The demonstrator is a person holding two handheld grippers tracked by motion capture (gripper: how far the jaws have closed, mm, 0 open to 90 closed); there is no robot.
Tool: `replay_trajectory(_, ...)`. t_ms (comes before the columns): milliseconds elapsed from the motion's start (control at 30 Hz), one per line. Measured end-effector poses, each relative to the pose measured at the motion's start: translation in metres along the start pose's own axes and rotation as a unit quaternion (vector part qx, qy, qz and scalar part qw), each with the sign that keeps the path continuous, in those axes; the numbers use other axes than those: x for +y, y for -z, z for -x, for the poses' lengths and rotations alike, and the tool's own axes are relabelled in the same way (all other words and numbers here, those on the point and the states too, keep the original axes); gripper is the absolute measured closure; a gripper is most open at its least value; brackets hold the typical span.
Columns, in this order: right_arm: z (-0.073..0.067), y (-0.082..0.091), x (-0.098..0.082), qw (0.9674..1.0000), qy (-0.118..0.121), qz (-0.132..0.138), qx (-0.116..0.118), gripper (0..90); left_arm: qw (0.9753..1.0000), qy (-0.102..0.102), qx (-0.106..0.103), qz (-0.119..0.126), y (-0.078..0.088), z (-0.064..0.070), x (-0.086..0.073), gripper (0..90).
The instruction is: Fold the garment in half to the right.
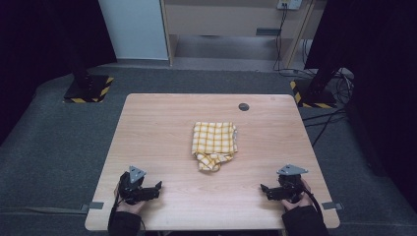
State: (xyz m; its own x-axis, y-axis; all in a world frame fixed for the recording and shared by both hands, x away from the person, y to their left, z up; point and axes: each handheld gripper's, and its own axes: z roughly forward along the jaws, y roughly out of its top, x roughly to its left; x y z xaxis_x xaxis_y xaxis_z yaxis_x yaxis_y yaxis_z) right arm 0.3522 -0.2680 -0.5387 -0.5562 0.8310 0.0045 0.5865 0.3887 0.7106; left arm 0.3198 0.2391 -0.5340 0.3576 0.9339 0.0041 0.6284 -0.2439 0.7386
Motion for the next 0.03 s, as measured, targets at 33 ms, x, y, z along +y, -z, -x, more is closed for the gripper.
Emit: replay_trajectory(33,0.0008,-0.0003,0.0003,1.0,0.001,0.0,0.001,0.3,1.0,0.001,0.002,-0.004,-0.0007,0.0002,0.0003,4.8)
